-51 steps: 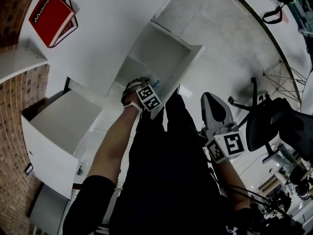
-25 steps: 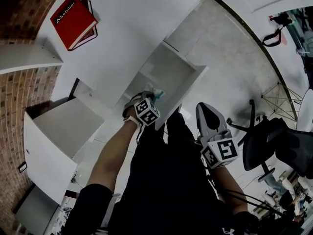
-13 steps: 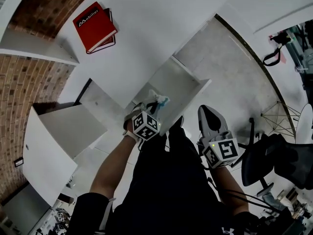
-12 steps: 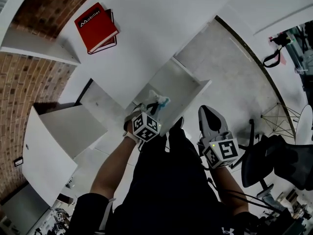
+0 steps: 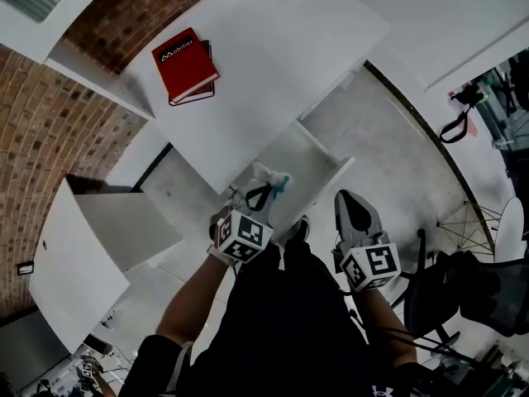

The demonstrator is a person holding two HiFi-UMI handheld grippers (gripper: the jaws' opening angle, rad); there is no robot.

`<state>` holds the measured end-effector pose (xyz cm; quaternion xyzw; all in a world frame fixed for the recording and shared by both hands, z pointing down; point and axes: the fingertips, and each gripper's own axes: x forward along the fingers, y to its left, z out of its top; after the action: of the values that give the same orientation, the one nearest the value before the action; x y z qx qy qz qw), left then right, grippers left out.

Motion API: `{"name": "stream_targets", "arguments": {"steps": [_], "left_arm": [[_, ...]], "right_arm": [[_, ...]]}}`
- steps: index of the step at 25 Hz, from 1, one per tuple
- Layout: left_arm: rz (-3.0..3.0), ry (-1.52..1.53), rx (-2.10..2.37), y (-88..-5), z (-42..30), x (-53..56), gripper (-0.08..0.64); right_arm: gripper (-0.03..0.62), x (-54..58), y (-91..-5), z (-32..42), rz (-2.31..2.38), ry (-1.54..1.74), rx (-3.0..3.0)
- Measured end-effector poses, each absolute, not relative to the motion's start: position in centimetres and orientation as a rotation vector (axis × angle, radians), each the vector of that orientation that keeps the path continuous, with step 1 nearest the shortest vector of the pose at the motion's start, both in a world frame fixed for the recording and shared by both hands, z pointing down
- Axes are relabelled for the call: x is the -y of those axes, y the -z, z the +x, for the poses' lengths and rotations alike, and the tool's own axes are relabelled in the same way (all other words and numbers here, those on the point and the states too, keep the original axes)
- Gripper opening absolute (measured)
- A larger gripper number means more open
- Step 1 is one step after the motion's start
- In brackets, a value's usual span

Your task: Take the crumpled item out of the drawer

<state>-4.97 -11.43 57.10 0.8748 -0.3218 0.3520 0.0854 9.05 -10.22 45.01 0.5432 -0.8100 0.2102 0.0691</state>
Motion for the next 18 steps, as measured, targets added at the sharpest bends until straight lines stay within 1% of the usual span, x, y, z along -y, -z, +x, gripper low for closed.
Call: {"name": "stream_targets", "arguments": {"steps": [14,18], "left_arm": [[2.729,-0.718,1.226,-43.2,-6.8,11.9,0.005],[2.750,-0.636,1.259,-40.6,-7.1,11.9,0.005]], "right_arm": [[0.002,11.3,-38.9,8.2,1.663,-0.480,2.564],[0.002,11.8,-37.3,7.8,1.666,-0.434,2.597]]}}
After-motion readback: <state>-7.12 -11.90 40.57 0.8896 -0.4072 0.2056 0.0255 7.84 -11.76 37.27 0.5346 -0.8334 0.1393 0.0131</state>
